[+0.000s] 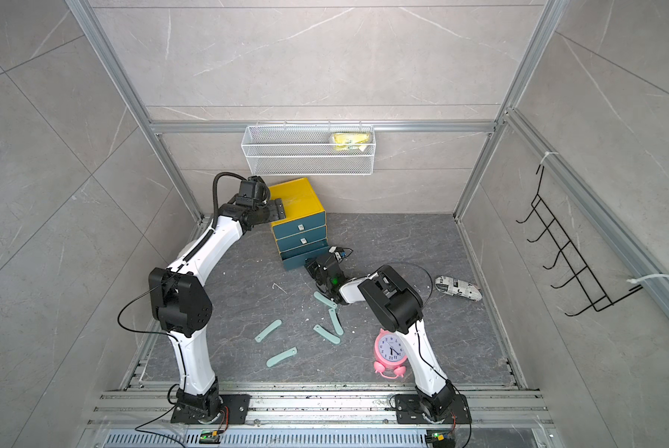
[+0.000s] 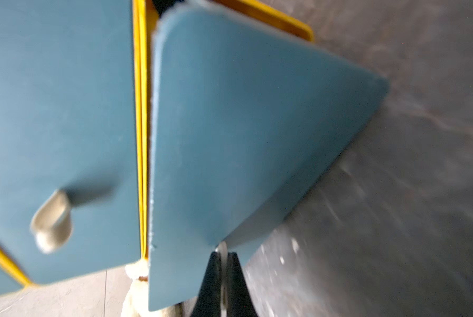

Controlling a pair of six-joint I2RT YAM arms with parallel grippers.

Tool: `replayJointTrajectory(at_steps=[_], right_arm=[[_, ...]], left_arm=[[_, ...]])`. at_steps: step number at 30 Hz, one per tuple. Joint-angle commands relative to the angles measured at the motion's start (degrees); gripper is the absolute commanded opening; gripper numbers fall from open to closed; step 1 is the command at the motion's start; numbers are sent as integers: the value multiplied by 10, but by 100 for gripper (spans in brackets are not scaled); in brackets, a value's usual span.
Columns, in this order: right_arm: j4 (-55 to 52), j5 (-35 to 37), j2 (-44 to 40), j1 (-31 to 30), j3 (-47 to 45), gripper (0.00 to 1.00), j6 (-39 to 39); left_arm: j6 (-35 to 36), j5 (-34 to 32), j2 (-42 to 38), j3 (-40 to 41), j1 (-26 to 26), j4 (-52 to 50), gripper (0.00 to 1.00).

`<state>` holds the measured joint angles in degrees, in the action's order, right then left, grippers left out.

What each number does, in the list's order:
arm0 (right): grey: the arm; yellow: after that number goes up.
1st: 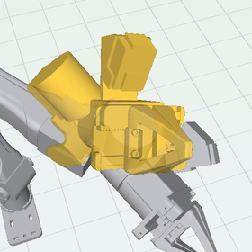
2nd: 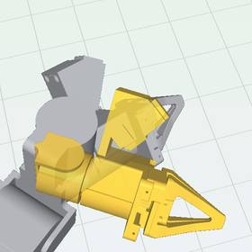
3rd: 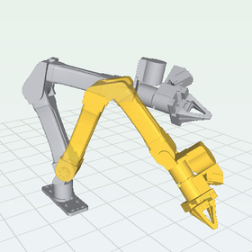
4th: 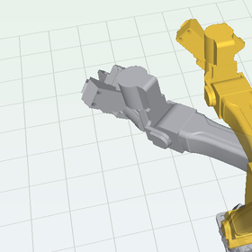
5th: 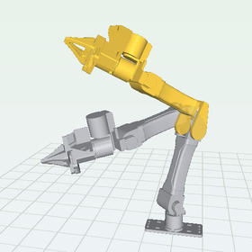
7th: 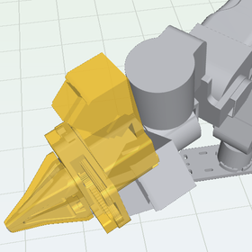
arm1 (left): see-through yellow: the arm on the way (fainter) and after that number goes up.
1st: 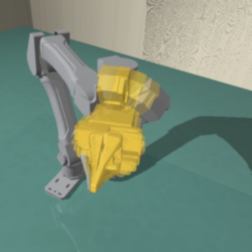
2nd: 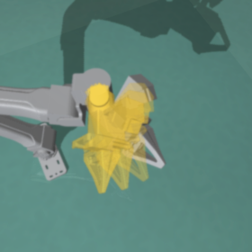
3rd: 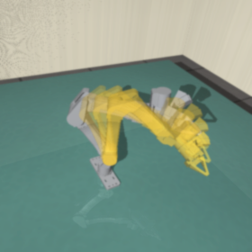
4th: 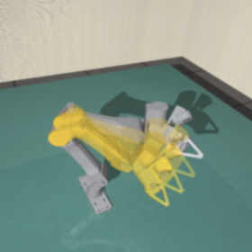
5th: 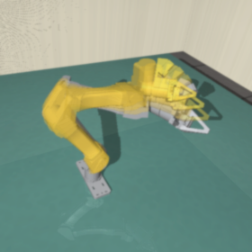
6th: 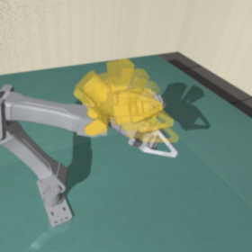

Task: Place the fruit knives into the drawer by color
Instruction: Open the drawer in the storage box.

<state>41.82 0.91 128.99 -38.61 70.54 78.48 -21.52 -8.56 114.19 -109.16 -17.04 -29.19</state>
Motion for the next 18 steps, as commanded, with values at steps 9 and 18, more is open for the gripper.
replayJointTrajectory(at_steps=[9,18], right_arm=[[76,1,-78,-23,-137,0,13],[90,-2,-92,-25,-159,36,14]], left_arm=[[-2,14,27,8,0,-78,91],[-7,15,26,7,1,-77,93]])
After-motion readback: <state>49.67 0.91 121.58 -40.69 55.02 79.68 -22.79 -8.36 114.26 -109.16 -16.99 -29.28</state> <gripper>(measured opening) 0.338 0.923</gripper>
